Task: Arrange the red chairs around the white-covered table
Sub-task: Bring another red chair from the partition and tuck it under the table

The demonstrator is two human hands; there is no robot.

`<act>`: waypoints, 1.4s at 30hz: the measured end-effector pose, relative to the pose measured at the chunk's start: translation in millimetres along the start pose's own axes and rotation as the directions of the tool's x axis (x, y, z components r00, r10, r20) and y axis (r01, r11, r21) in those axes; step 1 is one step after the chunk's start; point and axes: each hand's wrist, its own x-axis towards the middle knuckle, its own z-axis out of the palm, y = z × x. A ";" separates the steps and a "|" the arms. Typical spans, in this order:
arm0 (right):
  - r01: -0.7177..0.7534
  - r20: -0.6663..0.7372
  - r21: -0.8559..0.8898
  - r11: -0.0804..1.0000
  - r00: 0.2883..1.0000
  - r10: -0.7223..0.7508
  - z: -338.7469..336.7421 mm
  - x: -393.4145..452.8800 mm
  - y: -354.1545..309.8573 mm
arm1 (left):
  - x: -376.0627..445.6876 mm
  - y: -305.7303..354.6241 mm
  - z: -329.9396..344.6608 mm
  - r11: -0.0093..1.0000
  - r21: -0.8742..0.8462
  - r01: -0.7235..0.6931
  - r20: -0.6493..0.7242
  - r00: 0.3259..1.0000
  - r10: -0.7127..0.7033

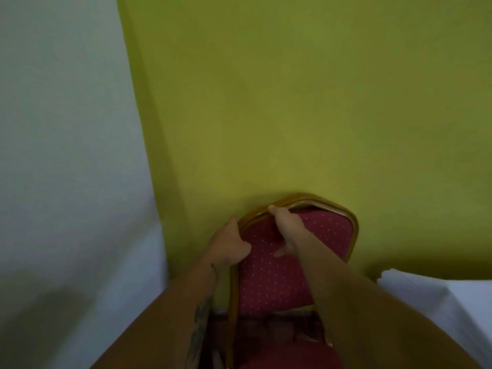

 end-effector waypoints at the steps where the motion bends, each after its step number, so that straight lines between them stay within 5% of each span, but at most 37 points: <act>1: -0.022 -0.013 0.020 1.000 1.000 0.023 10.4 9.9 -5.4 | 8.8 -3.9 3.7 1.000 -0.011 -0.002 0.020 1.000 0.003; 6: -0.088 -0.174 0.097 0.991 0.979 0.104 51.3 44.8 0.0 | 32.5 -26.8 13.9 0.988 -0.147 0.055 0.084 0.996 -0.043; 11: -0.034 -0.245 0.086 0.996 0.968 0.054 60.2 50.5 7.4 | 27.8 -46.0 24.6 0.972 -0.236 0.012 -0.003 1.000 -0.013; 26: -0.010 -0.067 -0.139 0.990 0.998 0.001 63.6 -45.5 59.2 | -84.1 -81.5 40.2 0.935 -0.331 0.129 -0.171 0.966 -0.194; 37: 0.121 0.197 -0.414 0.902 0.980 -0.042 37.9 -132.6 130.0 | -219.6 -76.5 25.4 0.791 -0.473 0.387 0.193 0.922 -0.336; 42: 0.207 0.135 -0.450 0.869 0.977 -0.163 23.5 -178.1 172.1 | -203.4 -34.9 -0.8 0.813 -0.520 0.263 0.007 0.953 -0.303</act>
